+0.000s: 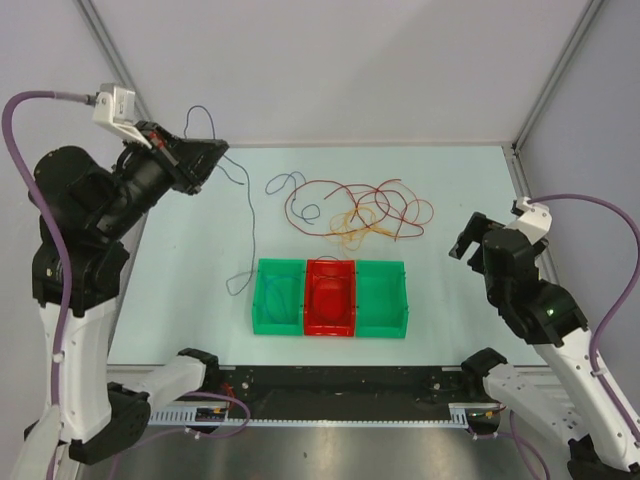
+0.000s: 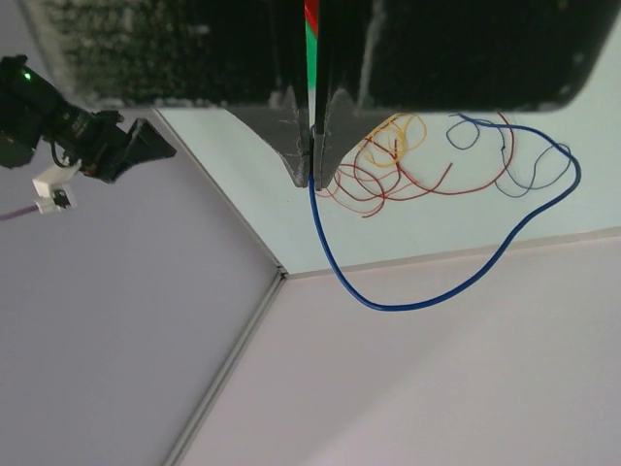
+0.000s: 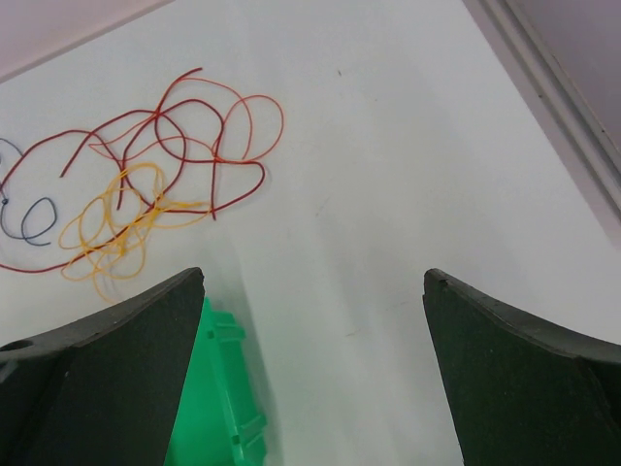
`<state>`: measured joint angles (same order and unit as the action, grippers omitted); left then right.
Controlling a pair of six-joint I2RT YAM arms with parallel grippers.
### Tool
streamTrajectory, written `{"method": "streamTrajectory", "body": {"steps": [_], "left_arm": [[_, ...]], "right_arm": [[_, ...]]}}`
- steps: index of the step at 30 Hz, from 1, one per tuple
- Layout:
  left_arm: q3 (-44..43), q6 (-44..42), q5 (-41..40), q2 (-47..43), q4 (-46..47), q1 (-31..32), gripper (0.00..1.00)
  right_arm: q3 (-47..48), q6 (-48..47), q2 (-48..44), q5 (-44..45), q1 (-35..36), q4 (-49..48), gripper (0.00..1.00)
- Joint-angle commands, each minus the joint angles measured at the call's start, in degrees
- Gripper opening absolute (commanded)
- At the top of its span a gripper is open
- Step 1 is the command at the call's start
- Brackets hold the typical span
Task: Untangle the cables
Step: Pick up the cable from the cable, then place the cable in the bin.
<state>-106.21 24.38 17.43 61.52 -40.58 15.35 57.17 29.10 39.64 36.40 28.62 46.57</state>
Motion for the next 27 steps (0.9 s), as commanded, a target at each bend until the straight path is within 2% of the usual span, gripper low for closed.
{"method": "streamTrajectory", "body": {"steps": [1, 8, 10, 13, 17, 23, 27], "left_arm": [[4.77, -0.21, 4.71, -4.55, 0.67, 0.90, 0.00], [15.40, 0.23, 5.69, -9.57, 2.61, 1.52, 0.00], [16.12, 0.84, 6.29, -9.49, 2.96, 1.52, 0.00], [13.94, 1.46, 8.23, -9.31, 3.22, 2.13, 0.00], [6.14, 1.63, 7.00, -7.21, 2.70, 2.31, 0.00], [-4.24, 4.44, 12.27, -2.90, 4.01, 2.40, 0.00], [-6.90, 6.64, 14.38, -1.57, 6.29, 2.40, 0.00]], "right_arm": [[1.72, 1.57, 1.75, 5.43, -0.32, 1.95, 1.00], [1.72, -0.01, 5.18, 2.45, -0.41, 1.07, 0.96], [1.72, -0.10, 5.71, 1.75, -0.41, 0.81, 0.95], [1.72, -0.71, 6.59, 1.30, -0.58, 0.46, 0.95], [1.72, -1.15, 7.47, 0.34, -0.76, 0.10, 0.94], [1.72, -1.50, 7.74, -0.10, -1.02, -0.07, 0.93], [1.72, -1.68, 7.91, -0.37, -1.11, -0.25, 0.93]]}}
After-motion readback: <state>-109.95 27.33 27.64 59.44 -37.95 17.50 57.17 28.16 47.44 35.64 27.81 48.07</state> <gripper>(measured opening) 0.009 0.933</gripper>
